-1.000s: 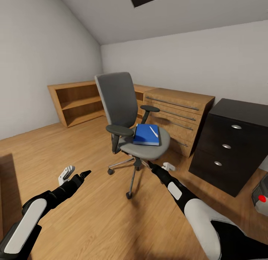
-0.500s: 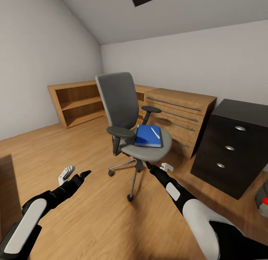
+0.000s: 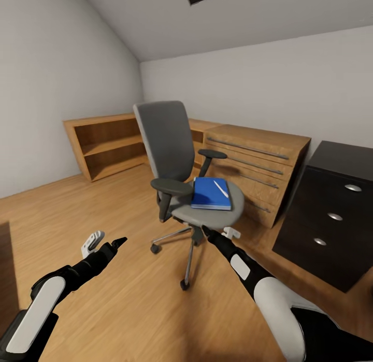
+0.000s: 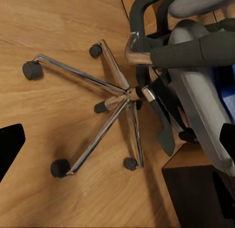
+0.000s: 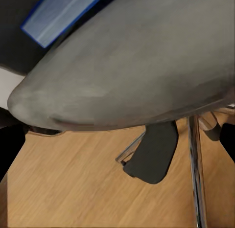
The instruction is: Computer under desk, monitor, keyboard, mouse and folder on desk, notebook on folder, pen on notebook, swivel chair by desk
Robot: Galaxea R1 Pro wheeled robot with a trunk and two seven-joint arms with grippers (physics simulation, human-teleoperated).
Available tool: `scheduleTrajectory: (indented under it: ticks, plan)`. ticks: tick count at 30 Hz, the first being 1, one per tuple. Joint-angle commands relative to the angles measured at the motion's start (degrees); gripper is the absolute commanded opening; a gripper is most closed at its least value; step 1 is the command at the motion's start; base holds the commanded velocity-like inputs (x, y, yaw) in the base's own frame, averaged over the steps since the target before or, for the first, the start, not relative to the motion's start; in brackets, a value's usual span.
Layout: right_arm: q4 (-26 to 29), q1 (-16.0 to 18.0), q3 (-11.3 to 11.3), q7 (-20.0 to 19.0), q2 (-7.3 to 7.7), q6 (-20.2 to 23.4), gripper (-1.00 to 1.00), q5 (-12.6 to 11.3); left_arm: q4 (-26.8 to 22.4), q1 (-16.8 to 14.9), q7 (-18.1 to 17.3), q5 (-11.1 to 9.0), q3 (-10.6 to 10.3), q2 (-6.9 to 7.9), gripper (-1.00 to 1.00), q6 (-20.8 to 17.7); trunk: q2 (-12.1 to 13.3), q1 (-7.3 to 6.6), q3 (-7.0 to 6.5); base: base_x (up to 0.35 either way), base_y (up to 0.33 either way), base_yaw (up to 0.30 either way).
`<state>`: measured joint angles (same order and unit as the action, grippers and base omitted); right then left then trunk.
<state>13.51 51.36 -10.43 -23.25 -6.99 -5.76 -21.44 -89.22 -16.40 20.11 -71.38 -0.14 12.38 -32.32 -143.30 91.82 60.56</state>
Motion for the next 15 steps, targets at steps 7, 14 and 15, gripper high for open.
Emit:
scheduleTrajectory:
  ticks: [7, 14, 15]
  plan:
    - [-0.09, 0.05, -0.38, -0.39, -0.04, -0.13, 1.0, 0.16, -0.16, -0.03, 0.55, -0.59, -0.04, 0.01, 1.0, -0.11, -0.02, 0.01, 0.05, 0.235, 0.001, 0.0]
    - [-0.08, 0.05, -0.38, -0.39, -0.04, -0.13, 1.0, 0.17, -0.16, -0.03, 0.55, -0.6, -0.12, -0.07, 1.0, -0.11, -0.02, 0.01, 0.05, 0.248, 0.017, 0.0]
    - [-0.07, 0.05, -0.38, -0.39, -0.04, -0.13, 1.0, 0.17, -0.16, -0.03, 0.55, -0.6, -0.12, -0.07, 1.0, -0.1, -0.02, 0.01, 0.05, 0.249, 0.077, 0.0]
